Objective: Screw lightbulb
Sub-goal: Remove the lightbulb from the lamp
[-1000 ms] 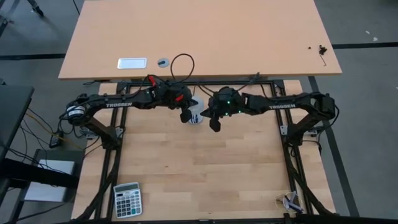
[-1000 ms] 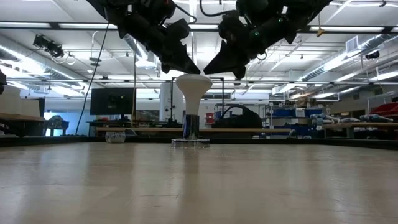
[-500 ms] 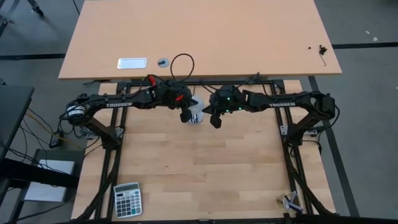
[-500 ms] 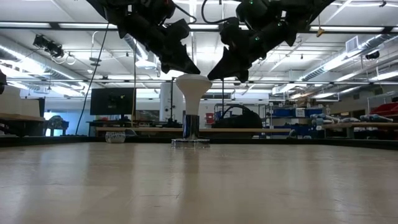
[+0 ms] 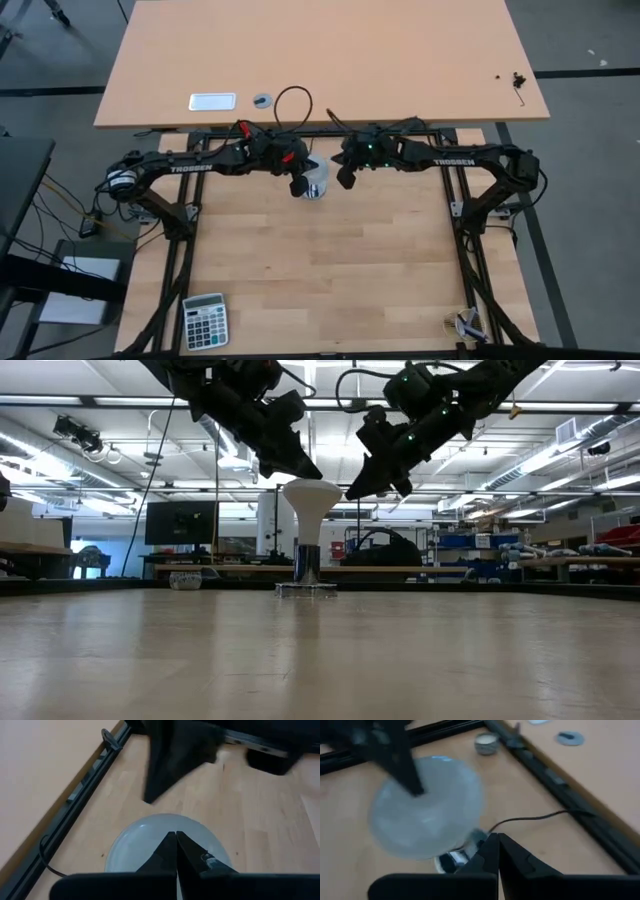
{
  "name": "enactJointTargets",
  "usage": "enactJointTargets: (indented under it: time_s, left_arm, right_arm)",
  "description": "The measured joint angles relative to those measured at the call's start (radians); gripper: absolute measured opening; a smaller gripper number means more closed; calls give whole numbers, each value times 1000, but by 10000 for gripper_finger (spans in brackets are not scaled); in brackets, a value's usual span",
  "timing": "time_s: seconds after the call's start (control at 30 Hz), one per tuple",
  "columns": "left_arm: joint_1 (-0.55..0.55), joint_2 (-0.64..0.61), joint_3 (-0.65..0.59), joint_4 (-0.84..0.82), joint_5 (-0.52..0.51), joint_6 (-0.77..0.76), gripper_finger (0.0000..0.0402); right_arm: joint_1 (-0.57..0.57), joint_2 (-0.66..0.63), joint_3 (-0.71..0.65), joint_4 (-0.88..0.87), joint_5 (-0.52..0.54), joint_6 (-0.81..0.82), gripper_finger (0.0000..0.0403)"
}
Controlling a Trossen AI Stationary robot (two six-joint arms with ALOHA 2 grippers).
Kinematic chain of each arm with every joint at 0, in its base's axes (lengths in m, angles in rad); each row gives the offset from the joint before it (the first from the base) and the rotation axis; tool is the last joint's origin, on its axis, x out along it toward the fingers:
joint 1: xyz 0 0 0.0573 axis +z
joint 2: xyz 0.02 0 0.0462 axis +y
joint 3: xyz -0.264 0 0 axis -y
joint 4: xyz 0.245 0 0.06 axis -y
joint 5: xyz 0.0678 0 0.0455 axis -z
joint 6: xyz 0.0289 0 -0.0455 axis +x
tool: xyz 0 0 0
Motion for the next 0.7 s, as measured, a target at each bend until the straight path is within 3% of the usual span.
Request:
enactJointTargets:
  time_s: [0.13,0.33,0.47,0.7]
  left_arm:
    - [1,0,0,-4,0,0,0]
    - [1,0,0,-1,-1,1,0]
    - [1,0,0,2,-1,4,0]
    - [1,0,0,1,-2,4,0]
  right_arm:
    - [-23,-13,0,-3,-3,0,12]
    - [33,-39,0,2,-198,1,12]
    - [124,7,0,25,-193,1,12]
    - [165,51,0,62,-42,15,11]
